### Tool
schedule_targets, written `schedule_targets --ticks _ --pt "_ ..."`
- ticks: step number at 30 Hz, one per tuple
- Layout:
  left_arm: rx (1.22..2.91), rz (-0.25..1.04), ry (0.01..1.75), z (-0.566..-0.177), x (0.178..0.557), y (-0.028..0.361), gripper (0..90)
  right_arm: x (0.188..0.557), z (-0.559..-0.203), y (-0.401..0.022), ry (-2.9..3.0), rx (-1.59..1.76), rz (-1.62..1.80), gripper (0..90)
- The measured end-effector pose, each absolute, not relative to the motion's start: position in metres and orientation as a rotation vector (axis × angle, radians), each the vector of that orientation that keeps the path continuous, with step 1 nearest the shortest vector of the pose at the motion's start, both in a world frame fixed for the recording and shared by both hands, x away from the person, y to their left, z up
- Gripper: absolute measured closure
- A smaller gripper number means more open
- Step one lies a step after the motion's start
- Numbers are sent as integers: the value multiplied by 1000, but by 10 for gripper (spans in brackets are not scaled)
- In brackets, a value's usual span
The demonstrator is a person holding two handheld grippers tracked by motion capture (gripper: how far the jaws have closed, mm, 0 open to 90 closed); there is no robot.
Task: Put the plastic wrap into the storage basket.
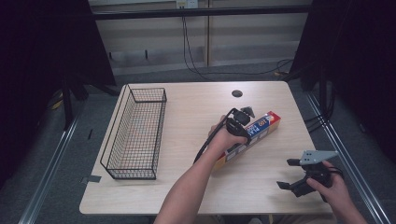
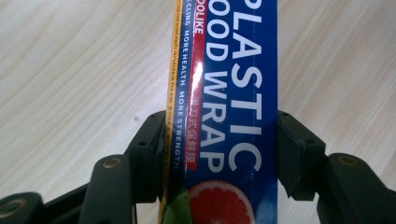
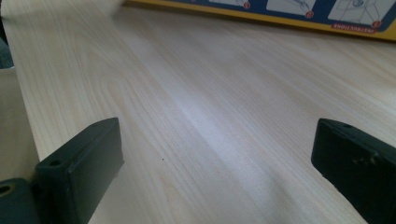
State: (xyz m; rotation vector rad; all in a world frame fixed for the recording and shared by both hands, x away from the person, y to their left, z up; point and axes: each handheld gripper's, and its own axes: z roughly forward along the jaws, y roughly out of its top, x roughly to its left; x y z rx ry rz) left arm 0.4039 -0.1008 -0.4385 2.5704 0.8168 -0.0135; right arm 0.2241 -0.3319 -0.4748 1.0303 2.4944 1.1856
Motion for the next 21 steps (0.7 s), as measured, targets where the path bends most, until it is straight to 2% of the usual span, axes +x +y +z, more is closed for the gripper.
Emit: schedule_targets --ticks 6,21 --pt "2602 -19 838 -426 406 -91 442 224 -475 -332 2496 1022 1186 18" --pt "2542 -28 962 -403 412 -66 448 224 -475 -331 2495 1030 1182 19"
